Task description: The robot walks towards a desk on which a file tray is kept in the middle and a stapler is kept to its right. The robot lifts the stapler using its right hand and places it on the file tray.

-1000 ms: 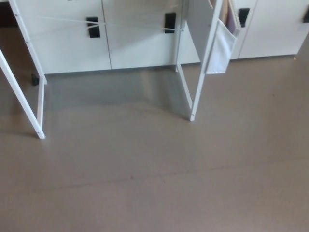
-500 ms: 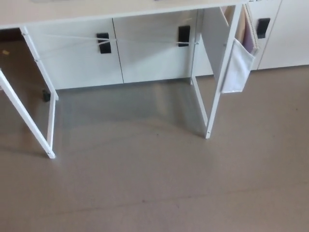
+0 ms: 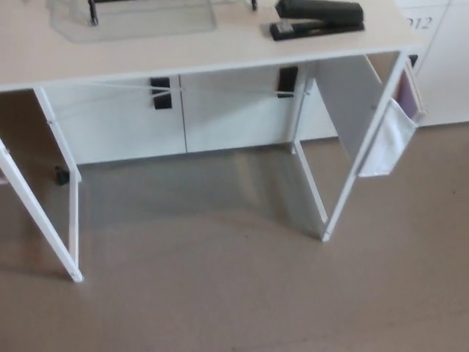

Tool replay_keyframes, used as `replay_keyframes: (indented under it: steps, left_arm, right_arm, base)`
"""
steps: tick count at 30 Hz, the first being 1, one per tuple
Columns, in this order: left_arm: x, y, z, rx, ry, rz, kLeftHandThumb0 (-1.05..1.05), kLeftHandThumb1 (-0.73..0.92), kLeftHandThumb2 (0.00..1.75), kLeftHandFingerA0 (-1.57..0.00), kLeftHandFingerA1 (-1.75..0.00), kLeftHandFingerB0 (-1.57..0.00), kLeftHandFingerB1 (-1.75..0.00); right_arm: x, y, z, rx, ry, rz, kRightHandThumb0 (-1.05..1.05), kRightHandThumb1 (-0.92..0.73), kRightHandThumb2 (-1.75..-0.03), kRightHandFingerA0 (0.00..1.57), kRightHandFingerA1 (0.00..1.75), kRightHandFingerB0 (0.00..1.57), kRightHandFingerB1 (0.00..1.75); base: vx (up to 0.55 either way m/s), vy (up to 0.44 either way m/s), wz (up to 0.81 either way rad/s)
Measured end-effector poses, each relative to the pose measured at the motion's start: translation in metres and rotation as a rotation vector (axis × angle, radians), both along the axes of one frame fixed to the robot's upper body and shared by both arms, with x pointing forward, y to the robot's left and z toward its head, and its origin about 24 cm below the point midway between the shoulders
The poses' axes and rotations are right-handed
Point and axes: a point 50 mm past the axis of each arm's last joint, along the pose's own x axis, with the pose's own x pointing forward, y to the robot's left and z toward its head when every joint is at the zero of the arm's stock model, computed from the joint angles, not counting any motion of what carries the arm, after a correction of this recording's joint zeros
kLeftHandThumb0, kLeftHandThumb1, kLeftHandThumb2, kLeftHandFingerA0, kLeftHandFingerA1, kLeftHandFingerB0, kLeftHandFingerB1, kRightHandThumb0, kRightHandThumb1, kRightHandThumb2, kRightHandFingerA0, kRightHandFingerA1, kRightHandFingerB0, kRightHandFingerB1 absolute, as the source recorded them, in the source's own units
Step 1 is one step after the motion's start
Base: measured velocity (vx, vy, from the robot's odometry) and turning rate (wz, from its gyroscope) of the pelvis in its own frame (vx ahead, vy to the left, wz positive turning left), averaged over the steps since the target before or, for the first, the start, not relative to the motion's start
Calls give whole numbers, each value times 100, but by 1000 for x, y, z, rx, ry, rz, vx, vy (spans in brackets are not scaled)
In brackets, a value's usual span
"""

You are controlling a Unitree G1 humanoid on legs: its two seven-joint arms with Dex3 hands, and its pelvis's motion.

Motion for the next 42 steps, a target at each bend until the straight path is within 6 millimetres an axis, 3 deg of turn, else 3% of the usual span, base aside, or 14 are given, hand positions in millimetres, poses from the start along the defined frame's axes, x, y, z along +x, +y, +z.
replay_keyframes:
  steps: [3, 11, 13, 23, 28, 33, 34, 35, 36, 37, 38, 39, 41, 42]
  left_arm:
    - [-2, 0, -1, 1, 7, 3, -90, 38, 107, -42, -85, -35, -79]
    - [0, -2, -2, -2, 6, -6, -89, 39, 108, -38, -84, -32, -77]
    - [0, -2, -2, -2, 11, -9, -76, 40, 106, -35, -80, -30, -75]
    - [3, -1, 1, 3, -2, -11, -83, 39, 108, -38, -81, -31, -76]
    - [5, -1, 1, 1, -12, -4, -90, 39, 107, -42, -85, -36, -79]
    - [0, 0, 0, -2, -4, 7, -83, 37, 105, -41, -83, -35, -77]
    - [-1, -1, -2, -5, 0, 9, -78, 49, 87, -34, -93, -30, -84]
    - [-1, -1, -2, -7, -1, 9, -75, 51, 87, -33, -92, -29, -82]
    - [0, -2, -2, -9, -6, 6, -74, 41, 104, -38, -81, -32, -75]
    - [1, -3, -2, -10, -9, 4, -73, 50, 87, -33, -91, -29, -81]
    - [1, -3, -2, -11, -9, 4, -73, 50, 87, -33, -91, -29, -81]
    - [1, -3, -3, -13, -10, 4, -78, 40, 105, -34, -78, -28, -72]
    - [1, -4, -3, -15, -10, 4, -79, 41, 107, -33, -77, -26, -71]
    - [1, -4, -4, -15, -9, 3, -84, 37, 105, -43, -84, -37, -78]
  right_arm:
    - [-1, 0, 0, 0, 1, -2, -73, -52, -93, 1, 39, 0, 23]
    - [6, -3, 2, -9, -20, 1, -73, -52, -93, 1, 39, 0, 23]
    - [6, -3, 2, -9, -22, 0, -73, -52, -93, 1, 39, 0, 23]
    - [7, -1, 0, -2, -27, -4, -73, -52, -93, 1, 39, 0, 23]
    - [11, -2, 0, -3, -36, -1, -73, -52, -93, 1, 39, 0, 23]
    - [12, -3, 1, -6, -39, 0, -73, -52, -93, 1, 39, 0, 23]
    - [14, -3, 1, -6, -42, 1, -73, -52, -93, 1, 39, 0, 23]
    - [16, -3, 1, -6, -45, 6, -73, -52, -93, 1, 39, 0, 23]
    - [17, -6, 3, -14, -47, 9, -73, -52, -93, 1, 39, 0, 23]
    - [18, -8, 5, -22, -49, 12, -73, -52, -93, 1, 39, 0, 23]
    - [19, -9, 6, -25, -50, 13, -73, -52, -93, 1, 39, 0, 23]
    - [19, -10, 6, -26, -50, 14, -73, -52, -93, 1, 39, 0, 23]
    - [19, -10, 6, -26, -52, 14, -73, -52, -93, 1, 39, 0, 23]
    - [20, -10, 6, -26, -52, 14, -73, -52, -93, 1, 39, 0, 23]
  base:
    - [290, -3, 10]
    - [269, 43, 3]
    - [226, 156, -14]
    - [251, 295, -17]
    - [184, 59, 10]
    - [178, -93, 9]
    - [230, -263, -88]
    - [230, -213, 40]
    - [222, -209, 12]
    - [200, -161, -14]
    - [179, -122, 0]
    - [133, -66, -7]
    - [119, 11, -9]
    - [100, 67, -12]
